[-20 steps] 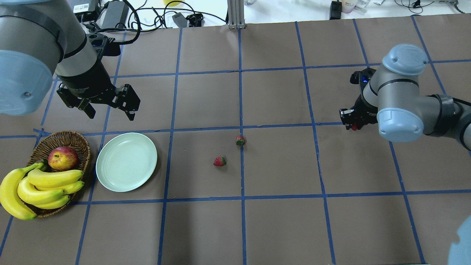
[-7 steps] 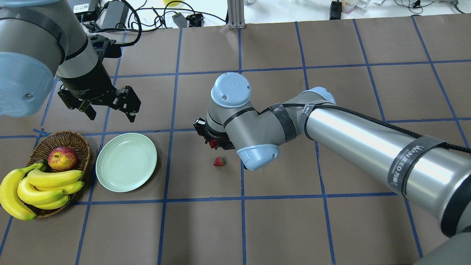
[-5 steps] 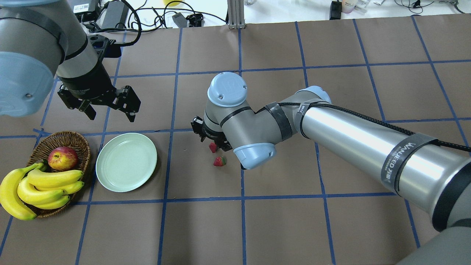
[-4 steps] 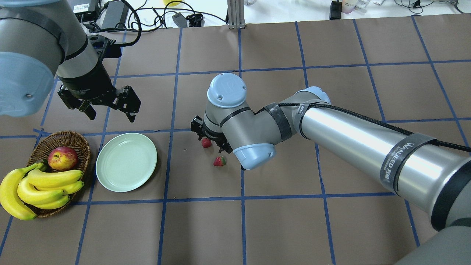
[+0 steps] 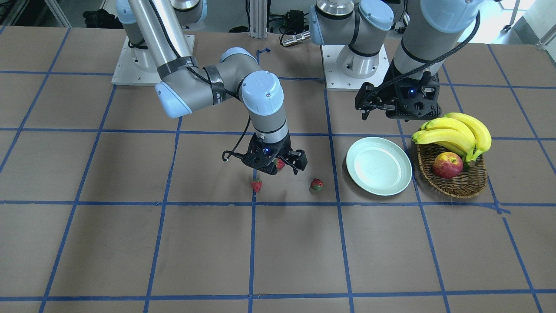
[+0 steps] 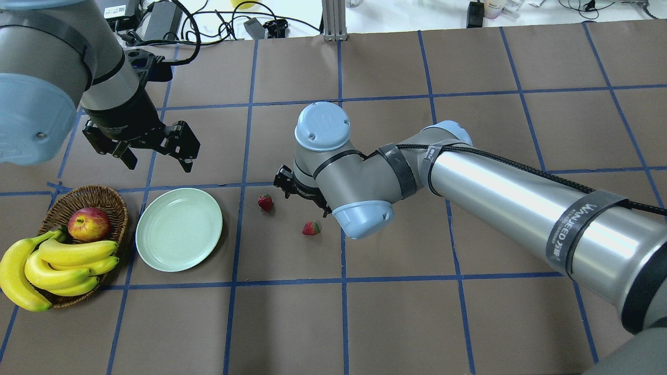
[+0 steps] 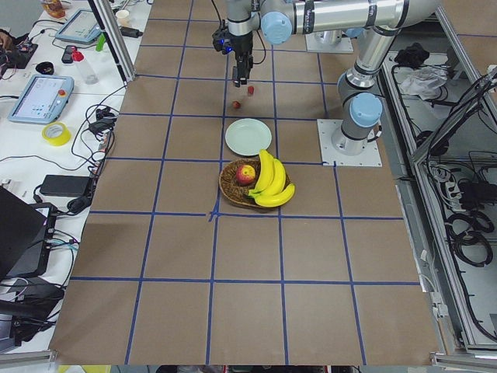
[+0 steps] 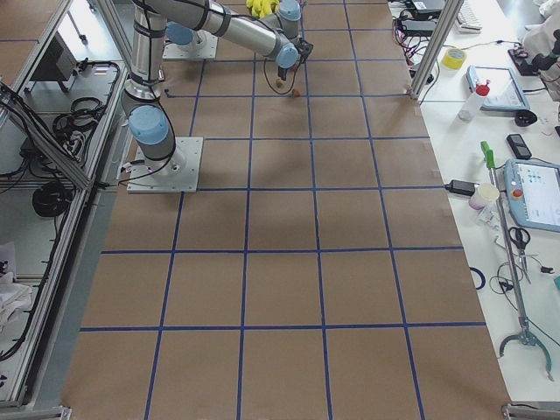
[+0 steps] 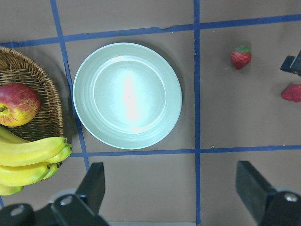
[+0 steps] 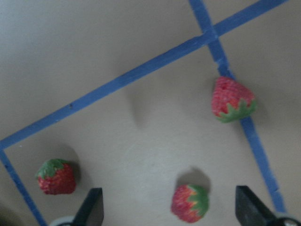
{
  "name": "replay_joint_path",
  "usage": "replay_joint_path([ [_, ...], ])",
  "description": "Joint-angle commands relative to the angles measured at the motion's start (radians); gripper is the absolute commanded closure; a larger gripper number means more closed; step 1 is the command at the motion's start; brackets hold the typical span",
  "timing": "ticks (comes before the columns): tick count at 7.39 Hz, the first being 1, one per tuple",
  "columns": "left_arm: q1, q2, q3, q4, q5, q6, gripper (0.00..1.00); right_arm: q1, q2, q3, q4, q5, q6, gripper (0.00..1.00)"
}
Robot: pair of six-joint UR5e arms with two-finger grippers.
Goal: Collect all strawberries into plate
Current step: 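Carry the strawberry toward the plate with the right gripper and release it, then raise the right gripper away while the left gripper moves toward the strawberries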
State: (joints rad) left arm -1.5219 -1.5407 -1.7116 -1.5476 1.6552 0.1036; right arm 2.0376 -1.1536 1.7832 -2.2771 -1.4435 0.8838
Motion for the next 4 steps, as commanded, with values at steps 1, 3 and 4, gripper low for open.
replay_joint_path([
  [1, 0.002, -0.006, 0.001, 0.0, -0.003, -0.001, 0.0, -0.154, -0.116, -0.005, 0.216, -0.13, -0.3, 0.0],
  [3, 0.002, -0.012, 0.0, -0.009, 0.011, -0.007, 0.0, -0.372, -0.228, -0.016, 0.322, -0.132, -0.679, 0.0],
  [4, 0.002, -0.03, -0.002, 0.003, 0.002, 0.002, 0.0, -0.445, -0.288, -0.048, 0.333, -0.126, -0.762, 0.0],
])
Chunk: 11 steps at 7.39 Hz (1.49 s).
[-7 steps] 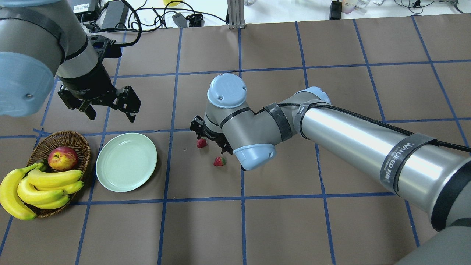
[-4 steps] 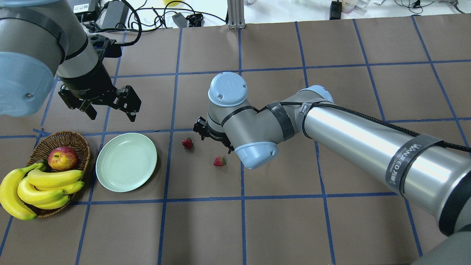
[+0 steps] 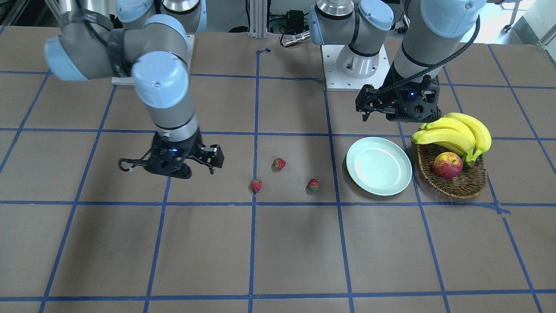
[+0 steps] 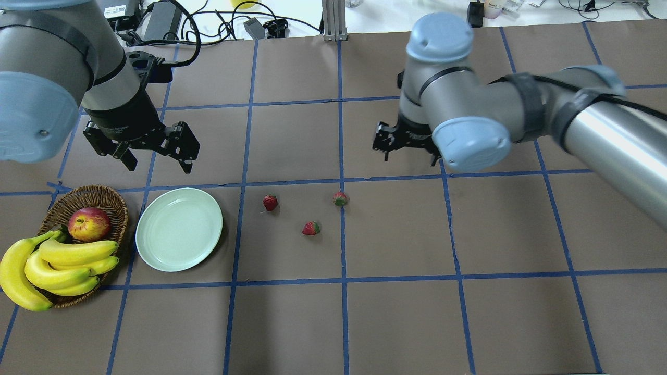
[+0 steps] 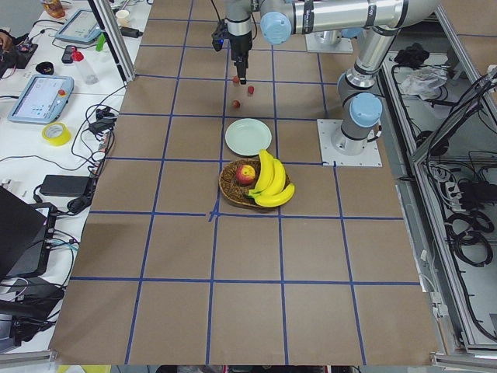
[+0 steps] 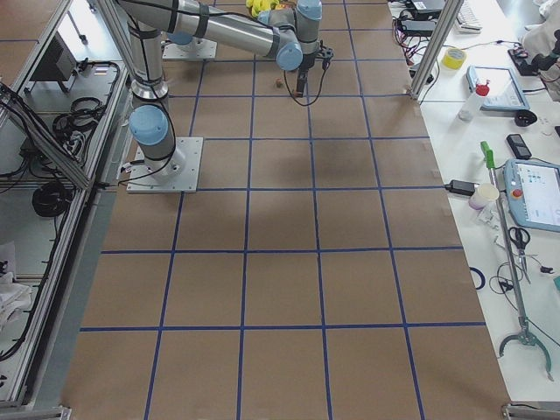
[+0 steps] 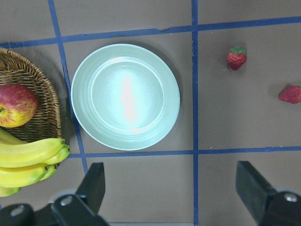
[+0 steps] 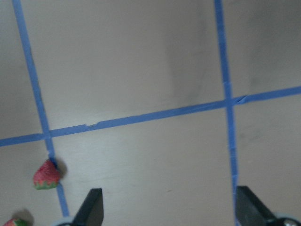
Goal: Collect all strawberries into plate
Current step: 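Raise the right gripper away while the left gripper moves toward the strawberries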
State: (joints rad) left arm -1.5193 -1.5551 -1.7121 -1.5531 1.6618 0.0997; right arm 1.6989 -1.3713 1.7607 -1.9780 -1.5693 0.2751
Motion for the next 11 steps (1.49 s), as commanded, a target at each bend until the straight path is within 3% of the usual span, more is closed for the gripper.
replay_joint_path([
  [1, 0.002, -0.029, -0.001, 0.005, -0.013, -0.014, 0.0, -0.123, -0.084, -0.158, 0.163, 0.008, -0.241, 0.0],
  [2, -0.001, -0.045, -0.015, 0.014, -0.005, -0.02, 0.0, -0.113, -0.08, -0.335, 0.356, 0.017, -0.243, 0.0],
  [3, -0.008, -0.055, -0.044, 0.112, -0.026, -0.014, 0.0, -0.084, -0.086, -0.446, 0.455, 0.047, -0.241, 0.0],
  [4, -0.05, -0.056, -0.085, 0.158, -0.062, -0.018, 0.0, -0.044, -0.1, -0.466, 0.471, 0.073, -0.246, 0.0],
  [6, -0.087, -0.117, -0.202, 0.414, -0.111, -0.075, 0.0, 0.018, -0.092, -0.454, 0.455, 0.075, -0.249, 0.0],
  [9, -0.097, -0.209, -0.244, 0.507, -0.112, -0.077, 0.0, -0.099, -0.11, -0.44, 0.481, 0.081, -0.281, 0.0],
  [11, -0.101, -0.287, -0.263, 0.591, -0.198, -0.075, 0.0, -0.104, -0.115, -0.408, 0.47, 0.037, -0.339, 0.0],
])
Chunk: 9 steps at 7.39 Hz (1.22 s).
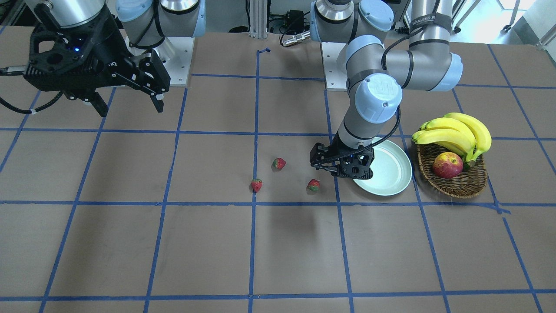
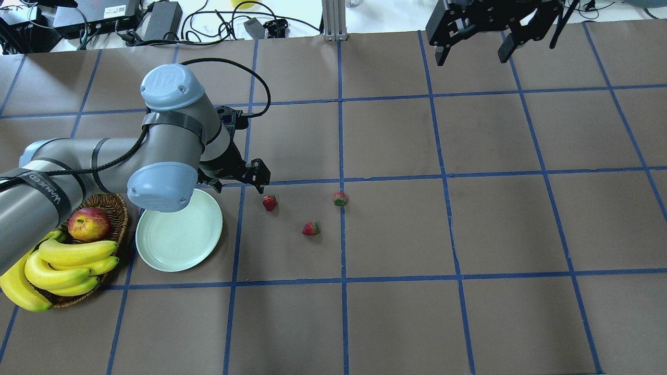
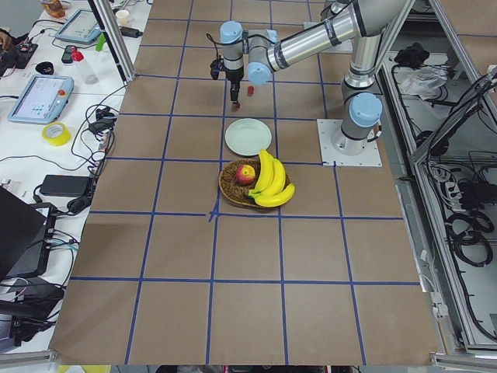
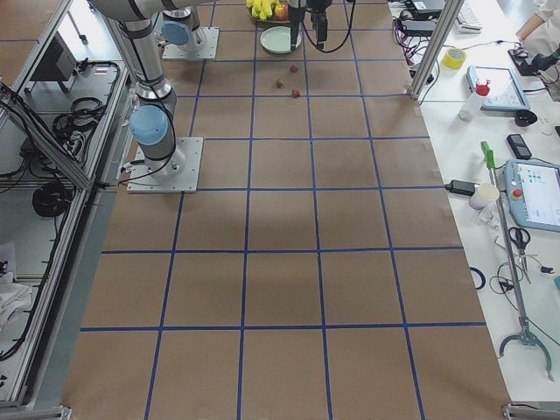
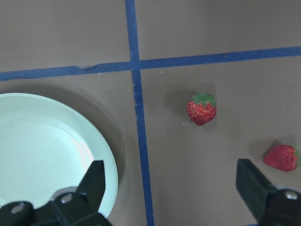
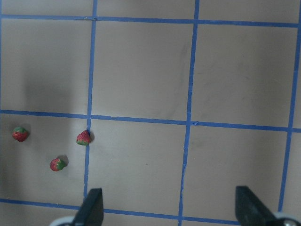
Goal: Collect all strawberries into plate
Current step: 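Raise the right gripper away while the left gripper moves toward the strawberries, then grasp the strawberry nearest the plate with the left gripper and lift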
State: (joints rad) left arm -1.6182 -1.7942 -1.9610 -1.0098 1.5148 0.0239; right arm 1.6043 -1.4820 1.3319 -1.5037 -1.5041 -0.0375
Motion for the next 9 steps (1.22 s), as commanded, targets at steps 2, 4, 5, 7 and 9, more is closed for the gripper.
replay_joint_path([
  [2, -0.003, -0.094, -0.022, 0.076, -0.076, -0.001, 0.0, -0.011, -0.015, 0.035, -0.004, -0.034, -0.033, 0.0],
  [4, -0.003, -0.137, -0.03, 0.134, -0.125, -0.005, 0.0, -0.009, -0.038, 0.05, 0.007, -0.038, -0.035, 0.0],
  [5, -0.003, -0.151, -0.027, 0.138, -0.123, -0.006, 0.02, -0.009, -0.037, 0.052, 0.005, -0.039, -0.036, 0.0],
  [7, -0.003, -0.159, -0.027, 0.137, -0.126, -0.006, 0.93, -0.009, -0.037, 0.058, 0.0, -0.042, -0.041, 0.0],
  [9, -0.003, -0.155, -0.021, 0.131, -0.117, -0.01, 1.0, -0.014, -0.037, 0.067, -0.004, -0.08, -0.045, 0.0],
])
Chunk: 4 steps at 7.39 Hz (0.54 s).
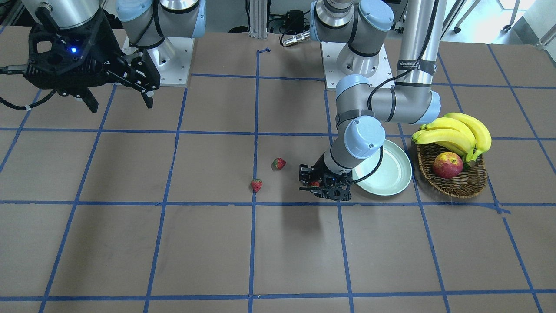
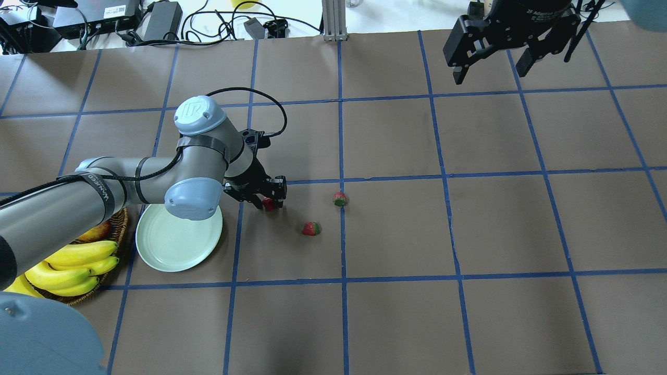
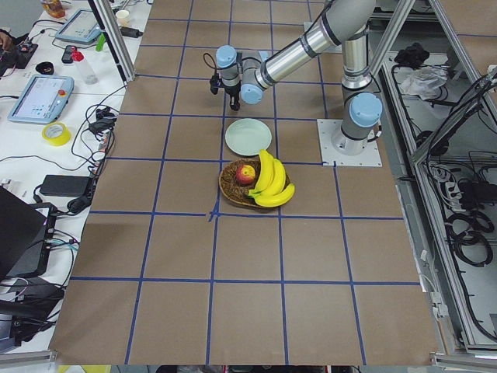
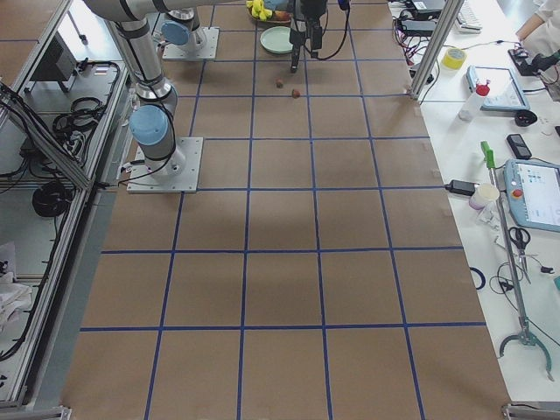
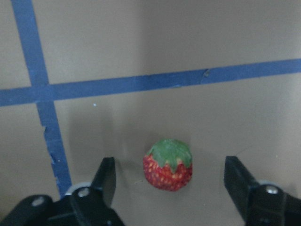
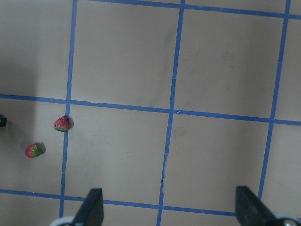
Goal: Collect all strawberries into plate
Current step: 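Grasp the strawberry nearest the plate with the left gripper and lift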
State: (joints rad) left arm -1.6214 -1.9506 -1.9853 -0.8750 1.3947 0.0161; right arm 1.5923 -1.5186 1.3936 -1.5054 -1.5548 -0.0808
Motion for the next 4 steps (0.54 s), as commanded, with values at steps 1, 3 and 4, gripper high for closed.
replay_joint_path([
  [1, 0.001, 0.012, 0.014, -0.005, 0.003, 0.002, 1.0, -0.005, 0.001, 0.021, -0.033, -0.048, 0.007, 0.0],
  [3, 0.018, 0.057, 0.127, -0.147, 0.071, 0.004, 1.0, -0.005, -0.006, 0.022, -0.03, -0.048, -0.001, 0.0],
  [4, 0.047, 0.076, 0.234, -0.314, 0.14, 0.018, 1.0, -0.005, -0.009, 0.024, -0.029, -0.048, -0.001, 0.0],
])
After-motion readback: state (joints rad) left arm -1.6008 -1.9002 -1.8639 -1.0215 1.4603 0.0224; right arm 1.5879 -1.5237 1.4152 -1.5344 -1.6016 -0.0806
